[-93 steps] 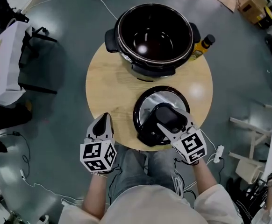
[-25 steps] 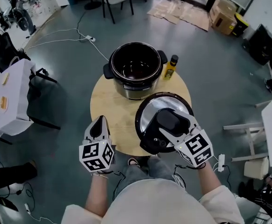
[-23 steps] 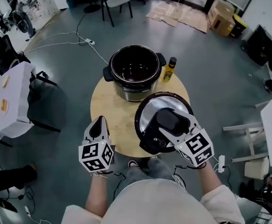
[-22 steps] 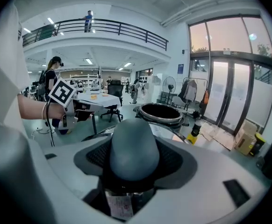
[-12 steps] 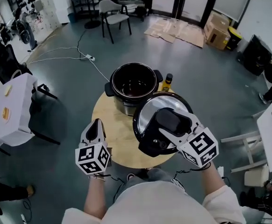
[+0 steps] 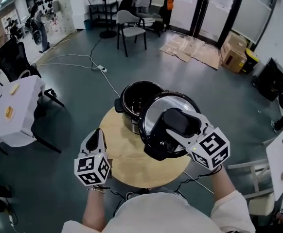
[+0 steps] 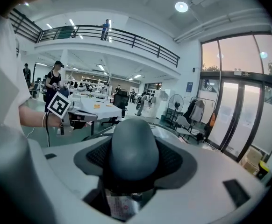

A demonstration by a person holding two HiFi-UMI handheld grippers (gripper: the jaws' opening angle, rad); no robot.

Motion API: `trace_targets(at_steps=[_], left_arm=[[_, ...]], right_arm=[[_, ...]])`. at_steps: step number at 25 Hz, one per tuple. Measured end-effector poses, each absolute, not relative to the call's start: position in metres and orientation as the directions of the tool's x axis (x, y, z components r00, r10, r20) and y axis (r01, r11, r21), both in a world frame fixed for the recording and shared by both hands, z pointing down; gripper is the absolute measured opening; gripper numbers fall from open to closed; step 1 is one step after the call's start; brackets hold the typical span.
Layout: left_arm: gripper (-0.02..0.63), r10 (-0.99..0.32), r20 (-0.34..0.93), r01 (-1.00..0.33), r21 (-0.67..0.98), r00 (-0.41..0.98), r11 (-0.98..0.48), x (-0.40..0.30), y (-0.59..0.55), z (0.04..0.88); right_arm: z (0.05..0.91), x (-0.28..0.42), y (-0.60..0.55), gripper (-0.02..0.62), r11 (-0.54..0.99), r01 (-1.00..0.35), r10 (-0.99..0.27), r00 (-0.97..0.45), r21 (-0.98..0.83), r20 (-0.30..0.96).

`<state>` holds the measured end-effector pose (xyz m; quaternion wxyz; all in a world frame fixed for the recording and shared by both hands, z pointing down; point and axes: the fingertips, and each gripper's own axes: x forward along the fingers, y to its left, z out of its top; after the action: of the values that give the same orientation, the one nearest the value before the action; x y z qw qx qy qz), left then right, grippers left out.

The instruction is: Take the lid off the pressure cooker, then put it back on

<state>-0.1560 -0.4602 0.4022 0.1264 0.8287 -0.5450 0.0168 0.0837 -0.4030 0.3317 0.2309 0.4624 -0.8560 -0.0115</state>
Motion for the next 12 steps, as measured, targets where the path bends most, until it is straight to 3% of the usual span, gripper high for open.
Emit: trace_targets(at_steps=[12], left_arm=[[-0.006, -0.952, 0.115, -0.944, 0.211, 0.283, -0.255, -0.167, -0.465, 0.386]], right_arm=[[0.302, 0.075, -0.46, 0.284, 0.68, -0.679, -0.727, -0.577, 0.276, 0.372]])
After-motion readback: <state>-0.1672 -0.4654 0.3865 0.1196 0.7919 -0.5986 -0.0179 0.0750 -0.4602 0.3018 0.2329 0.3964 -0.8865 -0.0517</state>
